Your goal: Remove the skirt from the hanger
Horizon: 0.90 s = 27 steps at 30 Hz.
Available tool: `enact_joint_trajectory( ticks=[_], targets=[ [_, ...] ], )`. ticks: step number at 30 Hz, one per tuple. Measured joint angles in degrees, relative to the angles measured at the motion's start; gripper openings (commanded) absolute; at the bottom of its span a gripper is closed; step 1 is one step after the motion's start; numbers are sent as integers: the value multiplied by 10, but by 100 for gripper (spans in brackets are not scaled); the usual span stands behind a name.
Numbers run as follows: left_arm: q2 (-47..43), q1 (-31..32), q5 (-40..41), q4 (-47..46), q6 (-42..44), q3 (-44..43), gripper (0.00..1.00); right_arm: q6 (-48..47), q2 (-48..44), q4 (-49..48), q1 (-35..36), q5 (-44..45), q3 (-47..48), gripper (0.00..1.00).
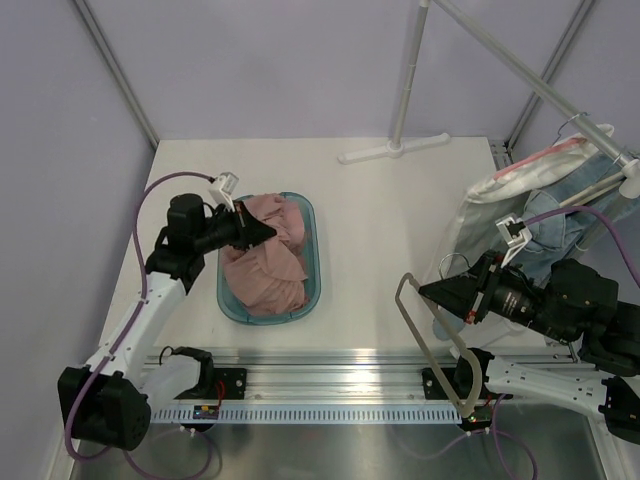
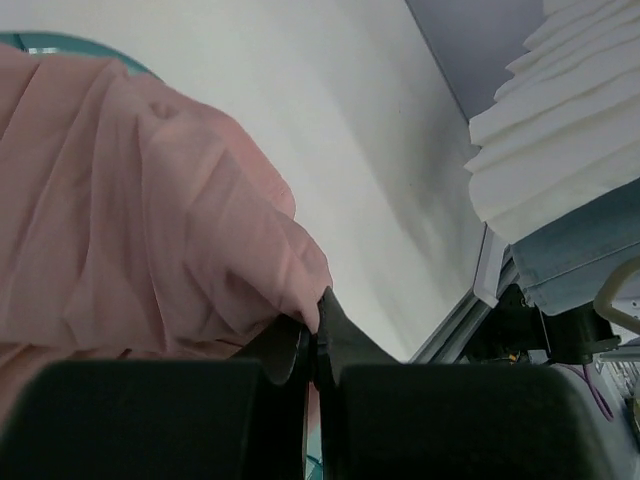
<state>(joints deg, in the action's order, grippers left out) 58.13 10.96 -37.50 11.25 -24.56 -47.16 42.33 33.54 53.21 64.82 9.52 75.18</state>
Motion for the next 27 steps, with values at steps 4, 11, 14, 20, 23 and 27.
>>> enact_joint_trajectory(
  ticks=[4,11,14,20,23,27],
  targets=[
    [18,0,9,-3,-11,49,54,-1,14,-4,0,0,0,0],
    [-8,2,27,47,-20,44,99,-13,98,-12,0,1,7,0],
    [-45,2,41,100,-13,-24,99,-20,138,-15,0,6,10,0],
    [-117,3,40,135,-16,-186,99,-31,226,-9,0,41,35,0],
    [-147,15,15,137,-29,-224,99,-33,283,-2,0,69,65,0],
    [-188,30,-7,163,-47,-233,97,-32,369,21,0,115,113,0]
  ],
)
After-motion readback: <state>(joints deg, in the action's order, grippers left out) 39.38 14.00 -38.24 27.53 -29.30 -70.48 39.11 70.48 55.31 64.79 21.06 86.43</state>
